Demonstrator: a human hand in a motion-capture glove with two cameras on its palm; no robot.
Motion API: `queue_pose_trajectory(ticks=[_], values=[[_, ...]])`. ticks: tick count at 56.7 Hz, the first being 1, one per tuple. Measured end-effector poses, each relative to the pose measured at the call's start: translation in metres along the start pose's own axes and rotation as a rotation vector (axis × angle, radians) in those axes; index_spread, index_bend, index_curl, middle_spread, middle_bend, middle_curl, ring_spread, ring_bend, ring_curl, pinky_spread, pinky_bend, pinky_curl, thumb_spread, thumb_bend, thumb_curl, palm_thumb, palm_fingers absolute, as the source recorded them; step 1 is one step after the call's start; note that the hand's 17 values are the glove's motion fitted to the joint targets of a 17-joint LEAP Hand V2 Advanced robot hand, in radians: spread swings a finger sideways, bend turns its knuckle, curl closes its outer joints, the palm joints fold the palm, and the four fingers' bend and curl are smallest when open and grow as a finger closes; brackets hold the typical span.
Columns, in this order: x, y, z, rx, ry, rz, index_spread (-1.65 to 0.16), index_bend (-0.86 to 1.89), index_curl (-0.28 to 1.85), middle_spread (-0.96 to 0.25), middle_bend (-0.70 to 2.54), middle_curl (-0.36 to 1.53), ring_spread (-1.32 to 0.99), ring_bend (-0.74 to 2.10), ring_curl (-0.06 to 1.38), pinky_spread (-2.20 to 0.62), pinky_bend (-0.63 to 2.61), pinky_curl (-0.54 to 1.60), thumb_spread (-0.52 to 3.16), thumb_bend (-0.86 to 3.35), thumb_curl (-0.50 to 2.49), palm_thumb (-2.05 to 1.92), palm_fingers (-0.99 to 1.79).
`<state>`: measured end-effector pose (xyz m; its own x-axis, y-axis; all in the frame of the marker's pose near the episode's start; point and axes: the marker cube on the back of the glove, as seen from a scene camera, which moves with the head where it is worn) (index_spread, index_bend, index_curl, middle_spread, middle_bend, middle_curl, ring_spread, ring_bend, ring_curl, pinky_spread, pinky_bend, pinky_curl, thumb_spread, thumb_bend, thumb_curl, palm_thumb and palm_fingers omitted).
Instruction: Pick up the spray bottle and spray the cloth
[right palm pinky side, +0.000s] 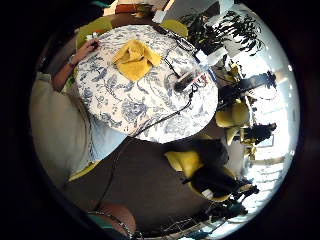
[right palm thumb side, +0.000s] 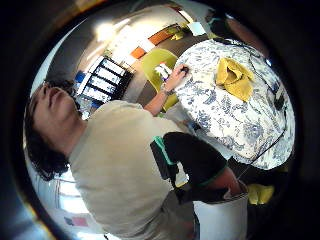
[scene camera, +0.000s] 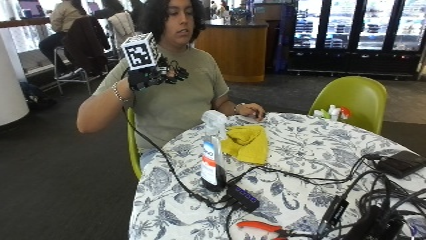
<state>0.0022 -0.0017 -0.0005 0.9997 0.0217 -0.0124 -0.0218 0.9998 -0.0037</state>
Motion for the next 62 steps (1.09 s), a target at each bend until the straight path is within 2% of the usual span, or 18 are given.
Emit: queue_pose_trajectory(ticks=[6, 14, 30, 43, 50, 62], values=[[0.000, 0.000, -0.001, -0.011, 0.019, -0.007, -0.31, 0.22, 0.15, -0.04, 0.24, 0.12, -0.07, 0.29, 0.12, 0.14, 0.28, 0.13, 0.72, 0.17, 0.10, 0.32, 0.42], [-0.002, -0.002, 0.000, -0.019, 0.014, -0.012, -0.38, 0.19, 0.21, -0.05, 0.22, 0.18, -0.09, 0.29, 0.17, 0.18, 0.25, 0.18, 0.96, 0.13, 0.15, 0.34, 0.41], [0.017, 0.001, -0.003, -0.012, 0.020, 0.024, -0.41, 0.16, 0.26, -0.06, 0.19, 0.25, -0.10, 0.28, 0.22, 0.19, 0.25, 0.25, 1.10, 0.04, 0.22, 0.38, 0.40], [0.058, 0.015, -0.011, 0.027, -0.002, 0.136, -0.41, 0.16, 0.27, -0.06, 0.18, 0.27, -0.11, 0.29, 0.25, 0.19, 0.24, 0.29, 1.12, -0.01, 0.26, 0.41, 0.40], [0.087, 0.027, -0.011, 0.110, -0.141, 0.230, -0.41, 0.15, 0.27, -0.06, 0.18, 0.28, -0.11, 0.29, 0.26, 0.19, 0.25, 0.30, 1.12, -0.01, 0.28, 0.44, 0.40], [0.133, 0.034, 0.006, 0.371, -0.556, 0.419, -0.42, 0.12, 0.25, -0.05, 0.18, 0.29, -0.11, 0.37, 0.30, 0.20, 0.27, 0.33, 1.10, 0.02, 0.32, 0.60, 0.41]])
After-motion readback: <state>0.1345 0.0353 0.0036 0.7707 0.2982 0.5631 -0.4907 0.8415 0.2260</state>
